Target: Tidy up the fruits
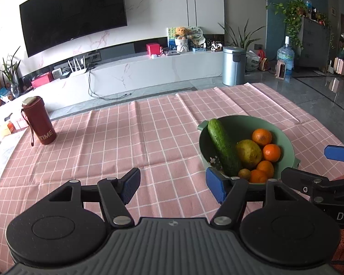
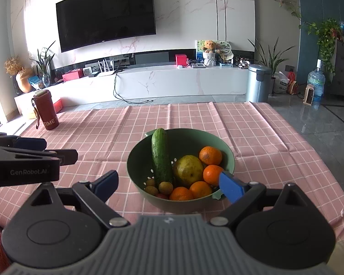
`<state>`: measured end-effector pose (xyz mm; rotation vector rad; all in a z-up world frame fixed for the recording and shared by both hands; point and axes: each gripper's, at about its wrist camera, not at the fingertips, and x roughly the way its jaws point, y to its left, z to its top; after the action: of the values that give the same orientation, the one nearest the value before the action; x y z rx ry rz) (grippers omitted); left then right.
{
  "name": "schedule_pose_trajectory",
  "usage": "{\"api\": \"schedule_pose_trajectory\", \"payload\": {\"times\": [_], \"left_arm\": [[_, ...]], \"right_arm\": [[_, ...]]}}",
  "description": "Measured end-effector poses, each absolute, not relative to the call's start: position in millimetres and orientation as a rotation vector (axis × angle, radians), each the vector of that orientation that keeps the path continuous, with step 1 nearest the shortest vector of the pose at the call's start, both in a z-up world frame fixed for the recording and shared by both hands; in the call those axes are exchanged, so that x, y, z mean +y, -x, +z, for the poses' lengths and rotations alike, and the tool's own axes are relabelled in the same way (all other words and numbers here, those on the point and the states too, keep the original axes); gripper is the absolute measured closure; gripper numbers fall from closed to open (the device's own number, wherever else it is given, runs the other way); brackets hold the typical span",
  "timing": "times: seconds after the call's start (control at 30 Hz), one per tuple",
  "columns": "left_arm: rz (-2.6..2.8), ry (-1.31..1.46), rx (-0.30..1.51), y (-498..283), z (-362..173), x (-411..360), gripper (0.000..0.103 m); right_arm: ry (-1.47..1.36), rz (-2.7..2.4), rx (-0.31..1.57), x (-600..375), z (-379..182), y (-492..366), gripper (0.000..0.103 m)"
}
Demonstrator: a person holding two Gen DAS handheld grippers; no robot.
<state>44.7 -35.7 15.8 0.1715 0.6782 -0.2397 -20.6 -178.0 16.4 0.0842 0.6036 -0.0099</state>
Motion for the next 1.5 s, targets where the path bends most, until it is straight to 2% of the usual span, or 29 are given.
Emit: {"api": "schedule_pose_trajectory", "payload": {"times": [0.57,1.5], "left_arm": [[-0.182,-0.152,0.816,-55,-16,-34,0.026],[-0.182,-0.165,0.832,-57,-17,-36,0.026]], "right_arm": [[-0.09,-0.006,0.616,-176,-9,10,0.011],[-0.109,0.003,0.622,-178,-10,8,0.011]]}}
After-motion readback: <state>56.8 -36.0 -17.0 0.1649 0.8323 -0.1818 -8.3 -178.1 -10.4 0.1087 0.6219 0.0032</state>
